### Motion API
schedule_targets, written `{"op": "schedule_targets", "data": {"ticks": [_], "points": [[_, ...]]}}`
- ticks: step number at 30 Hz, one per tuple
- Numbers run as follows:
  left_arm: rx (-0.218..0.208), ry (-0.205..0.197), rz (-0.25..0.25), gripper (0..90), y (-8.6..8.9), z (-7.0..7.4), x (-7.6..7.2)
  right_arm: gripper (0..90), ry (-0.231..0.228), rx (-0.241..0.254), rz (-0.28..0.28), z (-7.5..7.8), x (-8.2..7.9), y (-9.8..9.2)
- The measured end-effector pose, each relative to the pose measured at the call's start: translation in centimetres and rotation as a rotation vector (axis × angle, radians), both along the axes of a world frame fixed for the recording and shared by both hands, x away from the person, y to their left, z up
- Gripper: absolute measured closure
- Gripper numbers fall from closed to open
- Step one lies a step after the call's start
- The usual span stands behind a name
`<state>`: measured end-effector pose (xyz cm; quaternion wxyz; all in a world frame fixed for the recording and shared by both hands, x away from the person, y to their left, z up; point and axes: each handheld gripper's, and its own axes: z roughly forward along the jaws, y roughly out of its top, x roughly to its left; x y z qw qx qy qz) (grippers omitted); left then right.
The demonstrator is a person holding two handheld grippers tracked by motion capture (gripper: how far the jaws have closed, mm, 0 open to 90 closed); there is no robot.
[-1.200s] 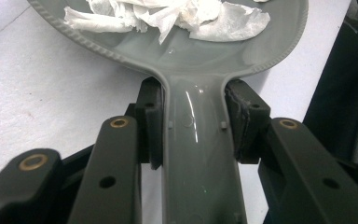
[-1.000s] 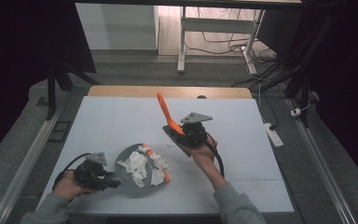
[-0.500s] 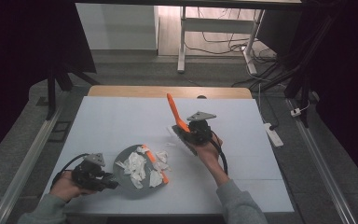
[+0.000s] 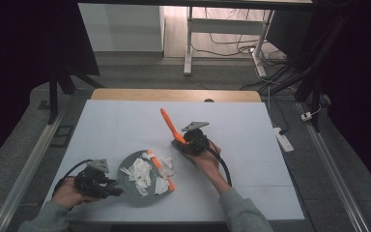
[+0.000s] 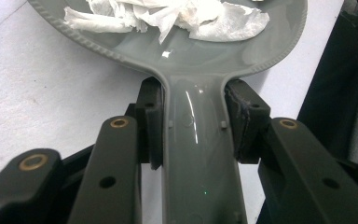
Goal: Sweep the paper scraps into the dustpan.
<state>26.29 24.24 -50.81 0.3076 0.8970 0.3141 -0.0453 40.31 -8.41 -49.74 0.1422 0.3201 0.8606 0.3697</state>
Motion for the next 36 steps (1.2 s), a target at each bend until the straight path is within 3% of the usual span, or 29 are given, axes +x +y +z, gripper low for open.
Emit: {"op": "schedule_targets", "data": {"ticks": [6, 11, 17, 19, 23, 26, 29, 36], "points": [[-0.002, 0.001, 0.003, 60.8, -0.2, 0.0, 0.1, 70.3, -0.008, -0.022, 0.068, -0.1, -1.7, 2.3], [-0.002, 0.0, 0.005, 60.8, -0.3, -0.1, 0.1, 70.4, 0.0, -0.008, 0.111, -0.3, -3.2, 4.0], [-0.001, -0.003, 0.006, 60.8, -0.3, -0.1, 0.1, 70.3, 0.02, 0.059, 0.15, 0.0, -5.4, 5.9], [-0.002, -0.003, 0.006, 60.8, -0.4, -0.1, 0.1, 70.3, 0.042, 0.095, 0.189, 0.3, -6.3, 6.6], [-0.003, -0.004, 0.005, 60.8, -0.4, -0.1, 0.1, 70.3, 0.036, 0.123, 0.262, 1.1, -7.5, 7.5], [-0.005, -0.004, 0.005, 60.8, -0.4, -0.1, 0.1, 70.3, -0.004, 0.139, 0.261, 2.2, -7.7, 7.3], [-0.005, -0.008, 0.006, 60.8, -0.4, -0.2, 0.1, 70.3, -0.033, 0.158, 0.223, 3.3, -7.1, 6.0], [-0.003, -0.02, 0.018, 60.7, -0.4, -0.1, 0.2, 70.3, -0.062, 0.188, 0.136, 4.6, -5.1, 3.1]]}}
